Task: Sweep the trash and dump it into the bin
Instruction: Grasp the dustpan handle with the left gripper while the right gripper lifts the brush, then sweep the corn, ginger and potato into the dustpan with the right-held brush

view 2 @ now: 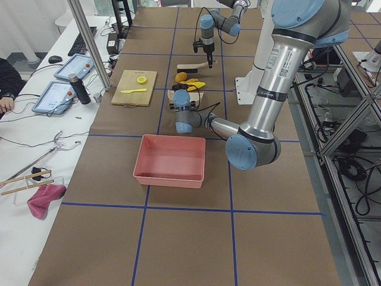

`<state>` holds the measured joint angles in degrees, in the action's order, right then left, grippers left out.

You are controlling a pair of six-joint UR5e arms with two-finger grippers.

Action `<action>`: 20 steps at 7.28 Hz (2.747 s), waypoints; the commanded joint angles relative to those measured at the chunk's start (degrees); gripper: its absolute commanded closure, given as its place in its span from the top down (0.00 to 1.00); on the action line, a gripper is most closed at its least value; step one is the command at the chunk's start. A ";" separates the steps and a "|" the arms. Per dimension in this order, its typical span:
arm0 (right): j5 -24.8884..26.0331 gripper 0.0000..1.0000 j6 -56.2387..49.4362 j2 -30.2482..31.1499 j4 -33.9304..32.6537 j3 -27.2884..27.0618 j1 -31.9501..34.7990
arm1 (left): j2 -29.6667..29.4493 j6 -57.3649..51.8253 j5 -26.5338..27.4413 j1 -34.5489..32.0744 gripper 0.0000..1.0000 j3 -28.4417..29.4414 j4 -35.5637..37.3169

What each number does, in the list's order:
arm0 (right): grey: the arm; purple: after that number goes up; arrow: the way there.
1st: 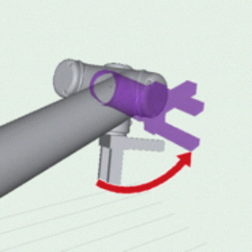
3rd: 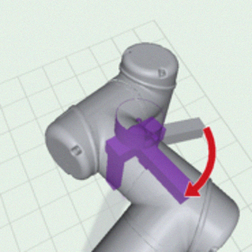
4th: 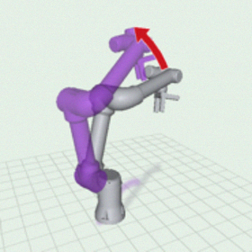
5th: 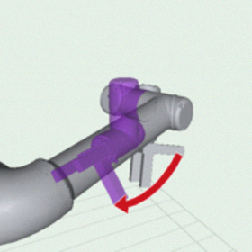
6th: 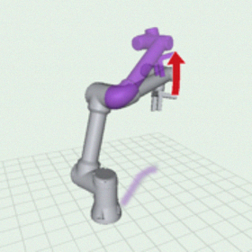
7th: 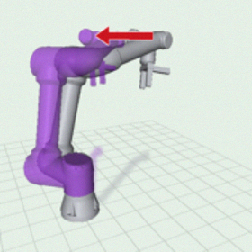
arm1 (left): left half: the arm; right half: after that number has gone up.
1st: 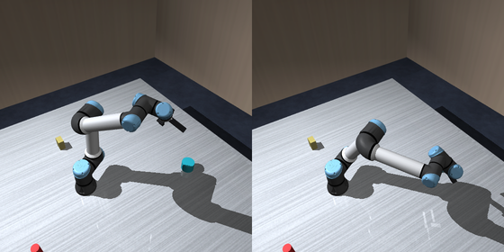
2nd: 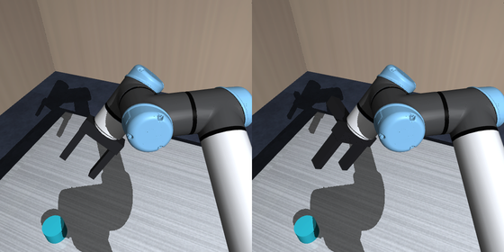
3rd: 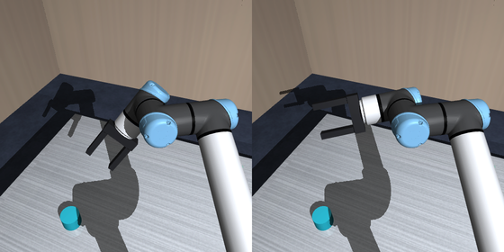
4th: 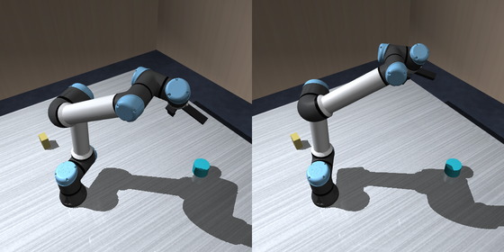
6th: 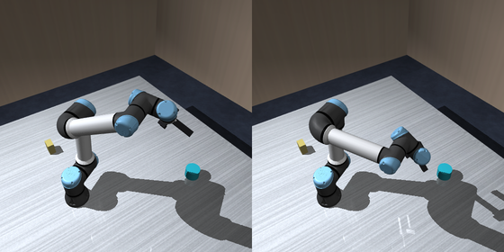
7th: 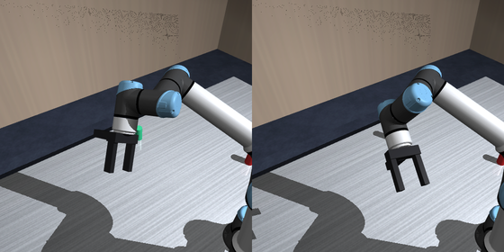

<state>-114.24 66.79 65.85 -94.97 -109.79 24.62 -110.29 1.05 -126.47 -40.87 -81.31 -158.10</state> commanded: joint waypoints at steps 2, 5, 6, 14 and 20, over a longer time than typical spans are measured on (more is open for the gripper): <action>-0.28 0.00 -0.09 -5.27 0.05 4.82 -1.07 | -0.02 0.00 0.08 0.62 0.92 0.01 0.86; -0.81 0.00 -0.44 -8.89 -0.04 8.09 -1.50 | -0.02 0.09 0.08 0.62 0.92 -0.16 1.22; -0.81 0.00 -0.44 -9.77 -0.04 8.88 -1.77 | -0.02 0.00 0.08 0.62 0.92 -0.16 1.30; -1.78 0.00 -0.09 -20.48 -0.04 17.75 -2.82 | 0.07 0.00 0.08 0.62 0.92 -0.43 1.22; -3.71 0.00 0.09 -26.39 -0.04 22.34 -2.74 | 0.07 0.09 -0.01 0.62 0.92 -0.43 1.22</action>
<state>-117.54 66.85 40.56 -95.01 -88.31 21.85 -110.21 1.11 -126.45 -40.25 -81.76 -156.88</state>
